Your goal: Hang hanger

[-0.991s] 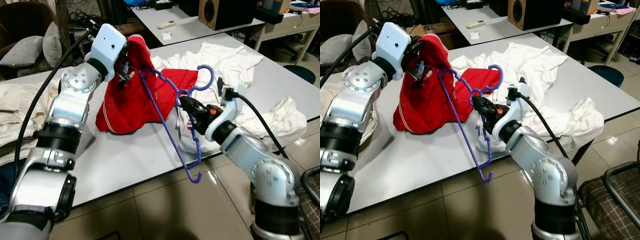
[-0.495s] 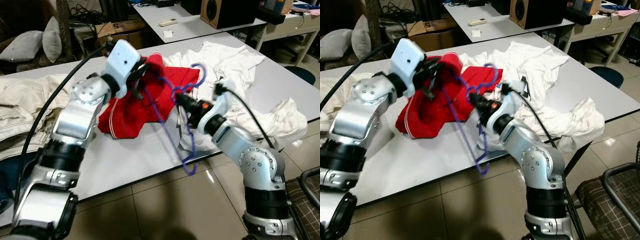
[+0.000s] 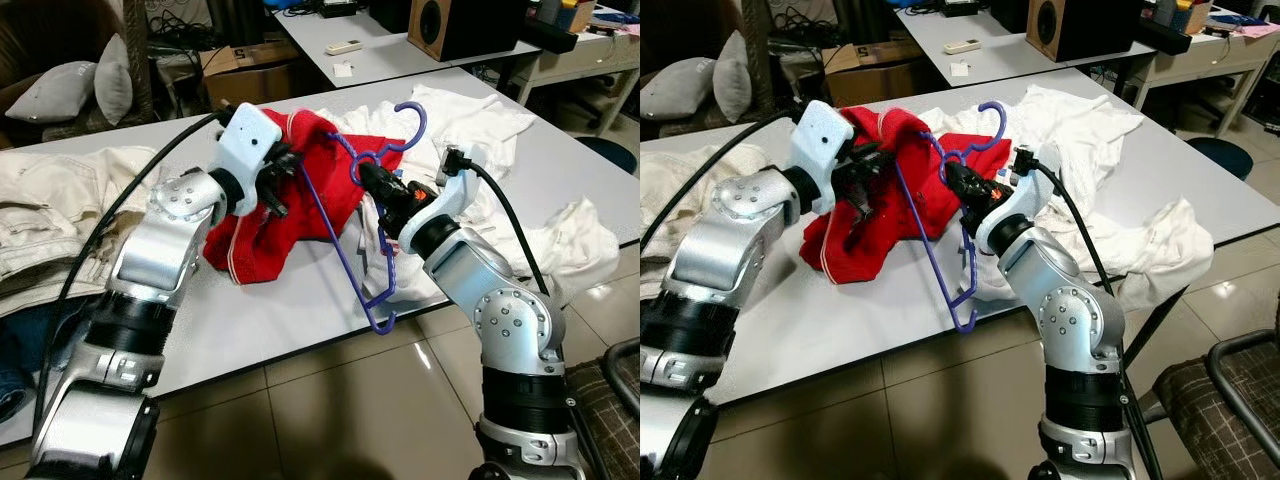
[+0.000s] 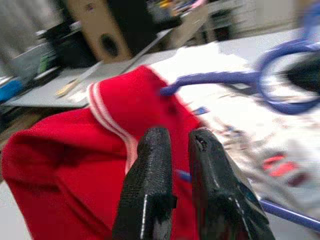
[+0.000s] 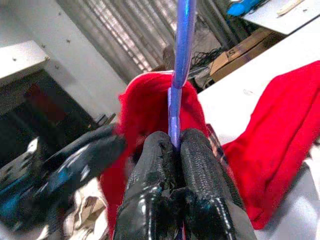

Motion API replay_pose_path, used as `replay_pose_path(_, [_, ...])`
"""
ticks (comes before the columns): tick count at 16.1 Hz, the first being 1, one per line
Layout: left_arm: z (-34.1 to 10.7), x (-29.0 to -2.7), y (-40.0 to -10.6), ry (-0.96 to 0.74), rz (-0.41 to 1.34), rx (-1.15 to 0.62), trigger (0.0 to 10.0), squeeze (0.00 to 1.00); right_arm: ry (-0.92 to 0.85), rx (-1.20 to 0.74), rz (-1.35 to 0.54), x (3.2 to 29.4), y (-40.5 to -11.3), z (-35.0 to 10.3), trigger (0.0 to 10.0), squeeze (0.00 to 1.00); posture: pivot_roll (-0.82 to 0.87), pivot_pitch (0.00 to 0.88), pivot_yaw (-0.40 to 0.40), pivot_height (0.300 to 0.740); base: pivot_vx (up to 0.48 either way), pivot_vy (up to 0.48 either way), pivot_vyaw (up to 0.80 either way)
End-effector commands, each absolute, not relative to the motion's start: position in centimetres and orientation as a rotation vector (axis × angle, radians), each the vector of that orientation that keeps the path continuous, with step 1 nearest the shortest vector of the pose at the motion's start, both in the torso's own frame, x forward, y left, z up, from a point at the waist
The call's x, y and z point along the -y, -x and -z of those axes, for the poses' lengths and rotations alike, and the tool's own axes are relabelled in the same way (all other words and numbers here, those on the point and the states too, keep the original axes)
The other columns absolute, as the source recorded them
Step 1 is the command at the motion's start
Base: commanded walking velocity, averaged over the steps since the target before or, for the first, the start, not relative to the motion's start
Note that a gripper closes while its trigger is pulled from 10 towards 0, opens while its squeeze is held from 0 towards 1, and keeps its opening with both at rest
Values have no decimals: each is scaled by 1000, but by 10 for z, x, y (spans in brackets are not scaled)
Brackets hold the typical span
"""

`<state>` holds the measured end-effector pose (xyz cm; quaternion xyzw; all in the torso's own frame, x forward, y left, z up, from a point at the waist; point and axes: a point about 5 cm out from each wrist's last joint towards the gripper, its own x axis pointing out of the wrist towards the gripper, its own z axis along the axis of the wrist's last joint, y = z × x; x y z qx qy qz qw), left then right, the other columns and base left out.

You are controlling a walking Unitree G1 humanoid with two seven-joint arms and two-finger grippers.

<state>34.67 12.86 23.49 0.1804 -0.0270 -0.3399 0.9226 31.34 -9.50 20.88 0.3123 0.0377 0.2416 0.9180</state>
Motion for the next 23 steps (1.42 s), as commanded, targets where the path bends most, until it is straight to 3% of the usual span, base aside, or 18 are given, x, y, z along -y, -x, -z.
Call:
replay_pose_path(1, [-234,-132,-343,-376,721,39,10000,1000,-667,-52,-478,98,-315,-212,10000,0,47,0,83,740,0,0,0])
replay_pose_path(4, [-215,-143,-319,-400,849,-49,10000,1000,-691,-42,-460,102,-318,-213,10000,0,51,0,83,740,0,0,0])
replay_pose_path(5, [-206,-154,-316,-424,812,-88,10000,0,-693,-38,-459,102,-320,-214,10000,0,51,0,83,740,0,0,0])
replay_pose_path(8, [-178,-184,-312,-509,663,-216,10000,0,-698,-28,-460,103,-322,-217,10000,0,55,0,77,740,0,0,0])
replay_pose_path(12, [-148,-184,-316,-520,465,-263,10000,0,-700,-21,-461,103,-323,-218,10000,0,49,0,88,740,0,0,0])
replay_pose_path(17, [-124,-174,-318,-223,403,-299,10000,0,-714,-12,-453,101,-322,-218,10000,0,34,0,111,740,0,0,0])
replay_pose_path(20, [-134,-170,-318,-81,402,-219,10000,0,-710,-4,-452,101,-321,-219,10000,0,31,0,120,740,0,0,0])
replay_pose_path(21, [-140,-174,-320,-35,386,-174,10000,86,-711,-3,-450,102,-321,-219,10000,0,31,0,120,740,0,0,0])
replay_pose_path(22, [-144,-173,-320,-3,407,-131,10000,1000,-711,-2,-451,101,-321,-218,10000,0,33,0,119,740,0,0,0])
replay_pose_path(23, [-144,-170,-318,13,445,-134,10000,1000,-711,-2,-452,101,-321,-218,10000,0,34,0,119,740,0,0,0])
